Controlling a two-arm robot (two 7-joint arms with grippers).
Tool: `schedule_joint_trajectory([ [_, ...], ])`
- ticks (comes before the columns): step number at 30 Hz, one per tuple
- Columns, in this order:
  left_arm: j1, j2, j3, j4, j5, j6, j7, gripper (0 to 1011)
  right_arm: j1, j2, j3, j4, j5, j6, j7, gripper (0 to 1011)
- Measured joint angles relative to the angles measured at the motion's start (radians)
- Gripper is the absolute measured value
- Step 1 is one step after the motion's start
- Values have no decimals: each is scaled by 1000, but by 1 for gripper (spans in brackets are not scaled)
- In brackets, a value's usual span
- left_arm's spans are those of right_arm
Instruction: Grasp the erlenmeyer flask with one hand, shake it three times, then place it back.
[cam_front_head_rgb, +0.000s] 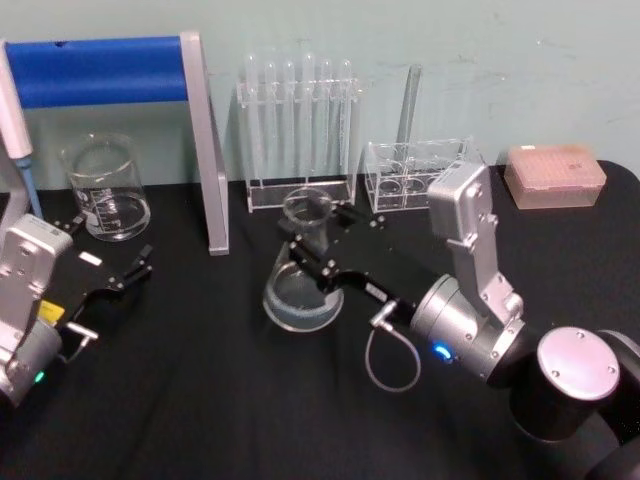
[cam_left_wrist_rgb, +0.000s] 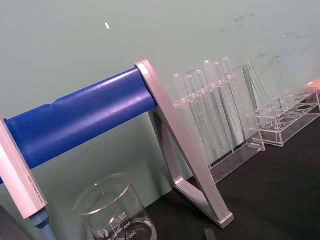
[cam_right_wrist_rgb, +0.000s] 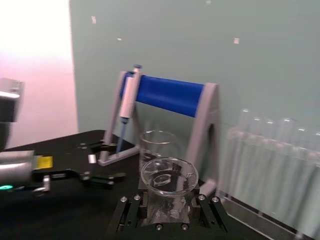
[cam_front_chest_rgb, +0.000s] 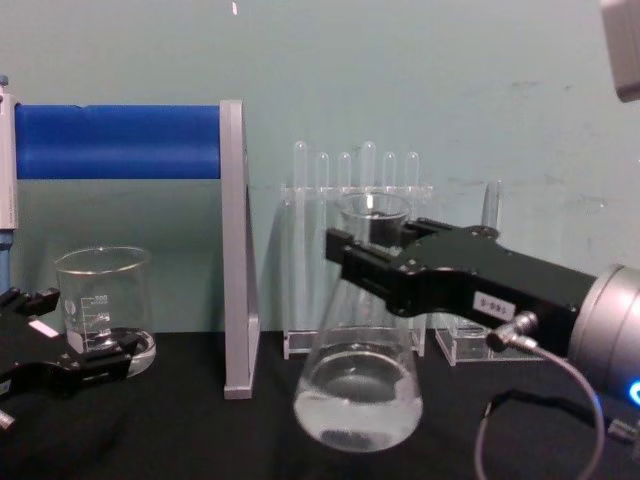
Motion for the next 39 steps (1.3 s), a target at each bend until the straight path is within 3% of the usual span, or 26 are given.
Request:
schedule_joint_trajectory([
  [14,0,0,0,0,0,0,0,1001,-8,35,-86,-44,20,-10,66,456],
  [22,0,0,0,0,0,0,0,1001,-5,49,-110,-53,31,-14,76,456],
  [28,0,0,0,0,0,0,0,1001,1,51,-107,-46,34,-15,62,456],
  [39,0,0,0,0,0,0,0,1001,18,40,-52,-5,23,-14,-11,456],
])
